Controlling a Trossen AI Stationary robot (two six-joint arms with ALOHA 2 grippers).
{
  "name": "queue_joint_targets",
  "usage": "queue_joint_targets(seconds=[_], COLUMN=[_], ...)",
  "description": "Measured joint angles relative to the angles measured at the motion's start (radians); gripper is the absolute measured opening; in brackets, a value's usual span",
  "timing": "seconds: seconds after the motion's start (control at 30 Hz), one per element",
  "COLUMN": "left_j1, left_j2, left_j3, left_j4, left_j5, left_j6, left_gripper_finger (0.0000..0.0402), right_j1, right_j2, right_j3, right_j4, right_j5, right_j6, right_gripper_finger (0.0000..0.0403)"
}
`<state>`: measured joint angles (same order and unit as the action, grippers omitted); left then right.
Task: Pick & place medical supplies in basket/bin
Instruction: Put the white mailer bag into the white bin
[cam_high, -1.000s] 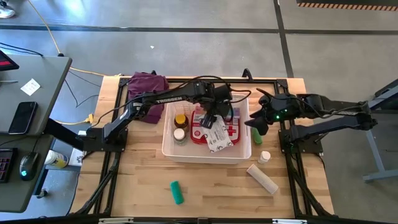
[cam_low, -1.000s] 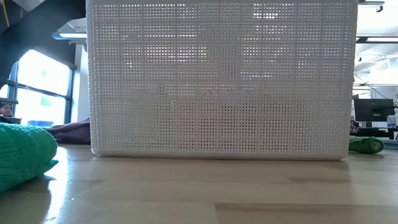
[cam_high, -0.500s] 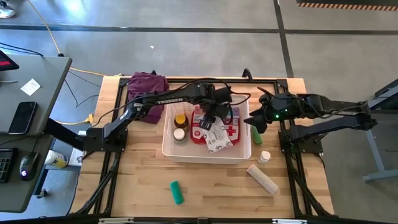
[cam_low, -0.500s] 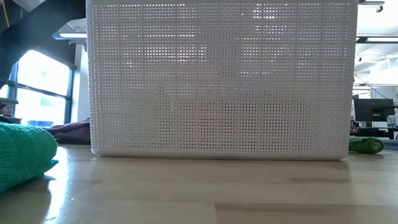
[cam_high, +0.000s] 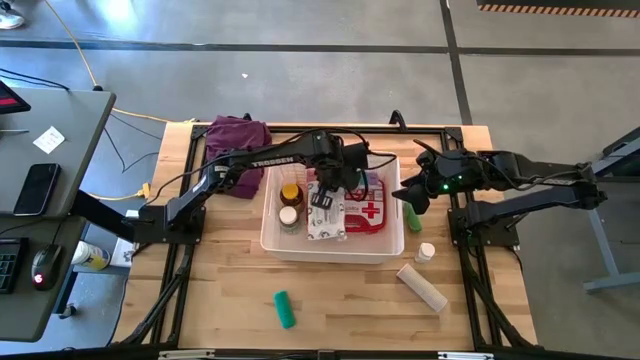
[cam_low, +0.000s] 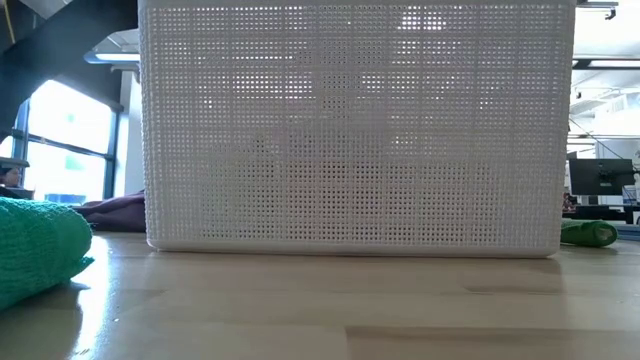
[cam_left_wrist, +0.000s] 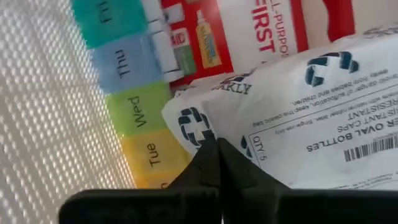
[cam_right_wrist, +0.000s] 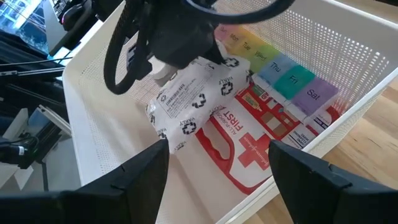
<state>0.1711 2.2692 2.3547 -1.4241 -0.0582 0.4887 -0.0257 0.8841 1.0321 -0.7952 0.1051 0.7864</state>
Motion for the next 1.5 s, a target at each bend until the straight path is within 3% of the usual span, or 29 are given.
queue_joint_targets(seconds=[0.23,0.4,0.57,0.8,1.1,1.2,1.37,1.43,1.5], left_j1=[0.0,0.0,0.0,-0.008,-0.007,-0.003,0.022,0.025,0.031], left_j2=[-0.012,-0.012,-0.012,-0.021,-0.062,-0.108,-0.177,-0.178,-0.172], left_j3=[0.0,0.0,0.0,0.002,0.0,0.002,0.002,0.002,0.001], left_j4=[-0.047,-0.045,-0.034,0.052,0.295,0.28,0.079,0.054,0.009], left_j5=[-0.015,-0.011,0.009,0.236,0.512,0.448,0.197,0.126,0.127], left_j6=[-0.166,-0.235,-0.294,-0.31,-0.341,-0.353,-0.393,-0.525,-0.665], left_gripper_finger=[0.0065,0.0022,0.0034,0.0069,0.0028,0.0024,0.0067,0.0093,0.0122], right_j1=[0.0,0.0,0.0,0.0,0.0,0.0,0.0,0.0,0.0], right_j2=[0.0,0.0,0.0,0.0,0.0,0.0,0.0,0.0,0.0], right_j3=[0.0,0.0,0.0,0.0,0.0,0.0,0.0,0.0,0.0], right_j4=[0.0,0.0,0.0,0.0,-0.001,-0.001,-0.005,-0.004,-0.004], right_j5=[0.0,-0.004,-0.024,-0.044,-0.023,-0.009,-0.008,-0.007,-0.004], right_j6=[0.0,0.0,-0.001,-0.011,-0.028,-0.031,-0.034,-0.054,-0.074], right_gripper_finger=[0.0265,0.0265,0.0265,0.0265,0.0265,0.0265,0.0265,0.0265,0.0265])
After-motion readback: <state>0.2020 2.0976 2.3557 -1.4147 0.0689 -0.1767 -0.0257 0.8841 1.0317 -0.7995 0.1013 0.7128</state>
